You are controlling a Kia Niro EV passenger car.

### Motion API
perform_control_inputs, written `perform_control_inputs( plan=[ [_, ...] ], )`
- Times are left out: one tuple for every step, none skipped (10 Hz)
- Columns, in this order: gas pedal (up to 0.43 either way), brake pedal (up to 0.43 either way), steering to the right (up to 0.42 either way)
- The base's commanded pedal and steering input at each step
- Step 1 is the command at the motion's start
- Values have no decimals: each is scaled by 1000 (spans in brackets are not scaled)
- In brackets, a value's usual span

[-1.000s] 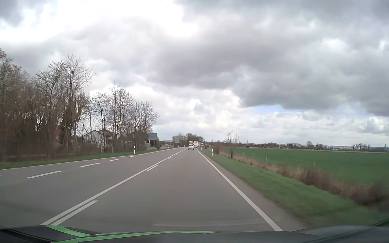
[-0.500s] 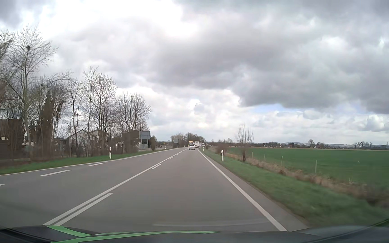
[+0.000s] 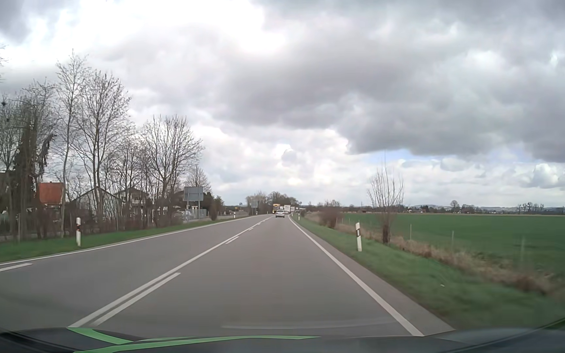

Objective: Follow the waypoints while adhering to traffic rules and regulations

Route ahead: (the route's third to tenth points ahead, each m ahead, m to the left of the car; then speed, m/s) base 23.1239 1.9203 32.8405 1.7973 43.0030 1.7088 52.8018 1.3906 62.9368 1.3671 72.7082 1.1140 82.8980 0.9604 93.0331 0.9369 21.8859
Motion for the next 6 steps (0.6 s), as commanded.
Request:
perform_control_inputs(
  plan=[
    [209, 0, 1],
    [209, 0, 1],
    [209, 0, 0],
    [209, 0, 1],
    [209, 0, 0],
    [209, 0, 0]
  ],
)
